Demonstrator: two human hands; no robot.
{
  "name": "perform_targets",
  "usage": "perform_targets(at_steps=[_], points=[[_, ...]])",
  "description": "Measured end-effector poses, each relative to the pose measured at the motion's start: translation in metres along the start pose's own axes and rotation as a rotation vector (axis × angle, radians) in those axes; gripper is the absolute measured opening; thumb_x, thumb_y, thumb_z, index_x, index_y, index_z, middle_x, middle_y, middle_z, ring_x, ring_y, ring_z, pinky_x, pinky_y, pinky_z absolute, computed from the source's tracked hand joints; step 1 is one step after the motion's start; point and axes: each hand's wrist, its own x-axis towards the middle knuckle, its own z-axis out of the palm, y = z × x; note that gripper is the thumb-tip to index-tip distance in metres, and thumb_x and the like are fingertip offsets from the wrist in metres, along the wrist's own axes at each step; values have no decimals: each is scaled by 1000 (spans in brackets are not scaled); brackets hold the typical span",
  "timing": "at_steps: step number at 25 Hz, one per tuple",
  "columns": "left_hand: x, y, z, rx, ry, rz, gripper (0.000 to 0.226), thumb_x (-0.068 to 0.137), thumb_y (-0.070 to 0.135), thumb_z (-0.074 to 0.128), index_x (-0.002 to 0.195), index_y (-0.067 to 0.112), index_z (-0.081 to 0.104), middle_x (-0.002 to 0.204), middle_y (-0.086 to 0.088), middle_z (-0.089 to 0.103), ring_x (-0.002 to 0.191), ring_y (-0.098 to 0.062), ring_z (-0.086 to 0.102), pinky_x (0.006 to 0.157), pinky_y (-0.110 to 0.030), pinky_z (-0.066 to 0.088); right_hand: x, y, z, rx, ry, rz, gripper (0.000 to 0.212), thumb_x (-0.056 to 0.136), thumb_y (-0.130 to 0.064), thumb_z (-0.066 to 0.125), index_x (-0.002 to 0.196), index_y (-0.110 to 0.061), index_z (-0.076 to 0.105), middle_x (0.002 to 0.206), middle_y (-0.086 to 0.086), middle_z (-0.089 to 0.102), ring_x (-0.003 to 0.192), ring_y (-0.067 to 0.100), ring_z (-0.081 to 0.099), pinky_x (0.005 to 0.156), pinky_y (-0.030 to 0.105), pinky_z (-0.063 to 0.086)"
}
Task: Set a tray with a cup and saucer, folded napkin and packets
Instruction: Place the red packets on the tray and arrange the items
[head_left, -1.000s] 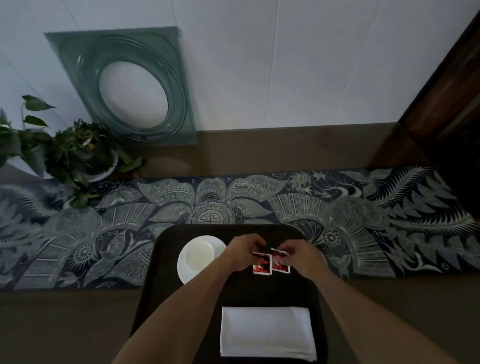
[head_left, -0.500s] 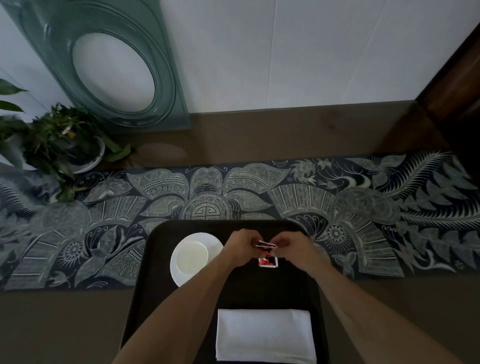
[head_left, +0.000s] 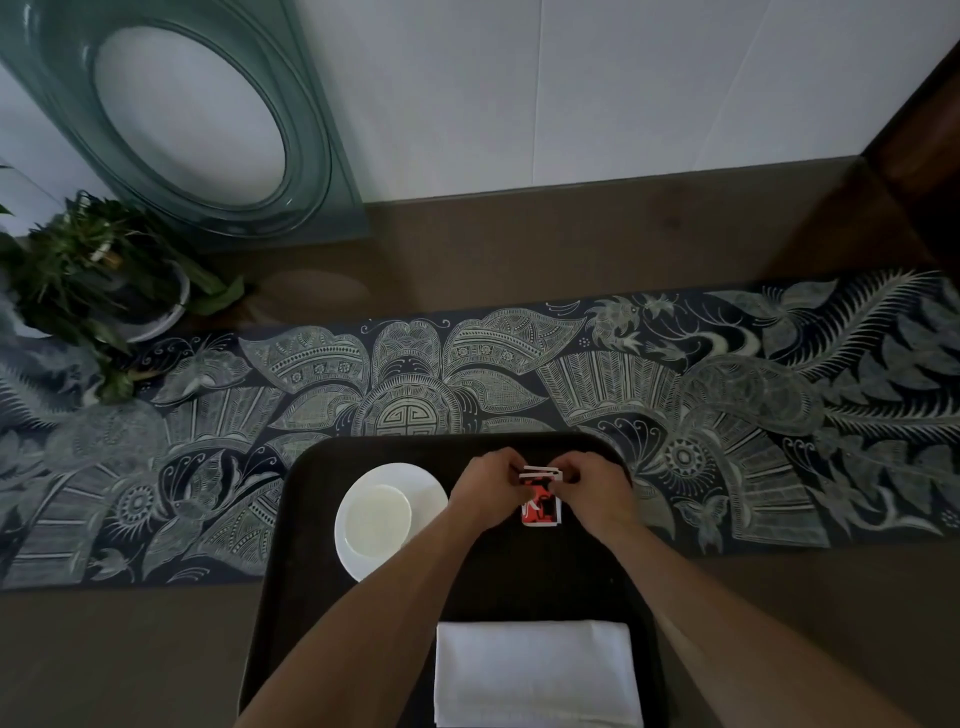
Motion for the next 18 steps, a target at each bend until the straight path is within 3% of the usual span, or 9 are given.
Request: perform_targets(at_steps=[3, 9, 14, 18], points=[[5, 0, 1, 14, 14, -18, 30, 77, 28, 75, 103, 21, 63, 72, 11, 60, 67, -6, 57, 58, -23, 44, 4, 3, 5, -56, 28, -25, 27, 86, -21, 70, 114, -21, 67, 108, -5, 60, 91, 6, 54, 82, 21, 41], [4, 0, 7, -24, 64, -9, 47, 78, 25, 74, 118, 20, 50, 76, 6, 61, 70, -13, 60, 64, -31, 49, 5, 6, 10, -90, 74, -35, 36, 87, -23, 69, 121, -24, 61, 113, -3, 55, 96, 10, 56, 82, 25, 45], [-17, 7, 12, 56, 146, -31, 50, 86, 33, 65, 130, 21, 46, 114, -5, 59, 96, -19, 60, 80, -34, 51, -10, 1, 2, -140, 79, -46, 38, 92, -25, 61, 129, -21, 54, 124, 2, 52, 105, 17, 59, 87, 33, 50], [-43, 11, 15, 188, 170, -100, 43, 87, 41, 59, 125, 24, 49, 119, -2, 53, 103, -22, 58, 82, -39, 51, -33, 1, -9, -374, 80, -190, 28, 92, -28, 56, 119, -21, 59, 116, 2, 56, 103, 19, 56, 84, 34, 50]])
